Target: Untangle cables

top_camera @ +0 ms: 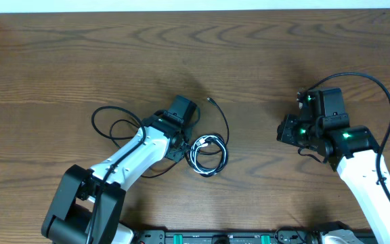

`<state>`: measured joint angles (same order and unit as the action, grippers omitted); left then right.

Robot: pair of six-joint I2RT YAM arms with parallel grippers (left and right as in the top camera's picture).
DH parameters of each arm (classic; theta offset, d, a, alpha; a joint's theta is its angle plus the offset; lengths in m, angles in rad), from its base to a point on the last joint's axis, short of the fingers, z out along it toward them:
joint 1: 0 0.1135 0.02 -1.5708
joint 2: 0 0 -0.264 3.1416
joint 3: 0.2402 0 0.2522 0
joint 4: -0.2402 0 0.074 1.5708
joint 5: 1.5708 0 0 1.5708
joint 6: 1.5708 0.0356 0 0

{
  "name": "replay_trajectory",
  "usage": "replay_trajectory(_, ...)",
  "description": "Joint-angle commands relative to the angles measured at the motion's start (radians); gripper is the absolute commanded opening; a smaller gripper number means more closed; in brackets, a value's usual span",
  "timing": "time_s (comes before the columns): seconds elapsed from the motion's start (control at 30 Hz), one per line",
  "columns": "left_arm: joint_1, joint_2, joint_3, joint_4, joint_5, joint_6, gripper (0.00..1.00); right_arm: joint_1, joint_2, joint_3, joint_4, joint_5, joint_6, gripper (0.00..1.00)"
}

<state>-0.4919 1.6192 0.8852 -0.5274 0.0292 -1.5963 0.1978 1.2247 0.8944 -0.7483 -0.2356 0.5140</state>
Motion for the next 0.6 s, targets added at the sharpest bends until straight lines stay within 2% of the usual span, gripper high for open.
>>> replay_trajectory(0.0, -0.003, -0.003, 0.000, -0.007, -0.031, 0.005, 0.30, 0.013, 0.004, -0.007, -0.004, 0.001, -0.014, 0.04)
replay_trajectory(0.1, -0.003, 0.016, 0.000, -0.005, -0.030, 0.004, 0.29, 0.013, 0.004, -0.007, -0.004, 0.001, -0.015, 0.03)
replay_trajectory(0.2, -0.003, 0.026, 0.000, -0.005, -0.030, 0.001, 0.19, 0.013, 0.004, -0.007, -0.005, 0.001, -0.015, 0.03)
replay_trajectory(0.4, -0.003, 0.027, 0.000, 0.006, -0.030, 0.002, 0.19, 0.013, 0.004, -0.007, -0.005, 0.001, -0.015, 0.03)
replay_trajectory(0.47, -0.003, 0.027, 0.000, 0.006, -0.030, 0.002, 0.09, 0.013, 0.004, -0.007, -0.004, 0.001, -0.015, 0.04)
replay_trajectory(0.57, -0.005, 0.027, 0.000, 0.005, -0.031, 0.007, 0.08, 0.013, 0.004, -0.007, -0.005, 0.001, -0.015, 0.04)
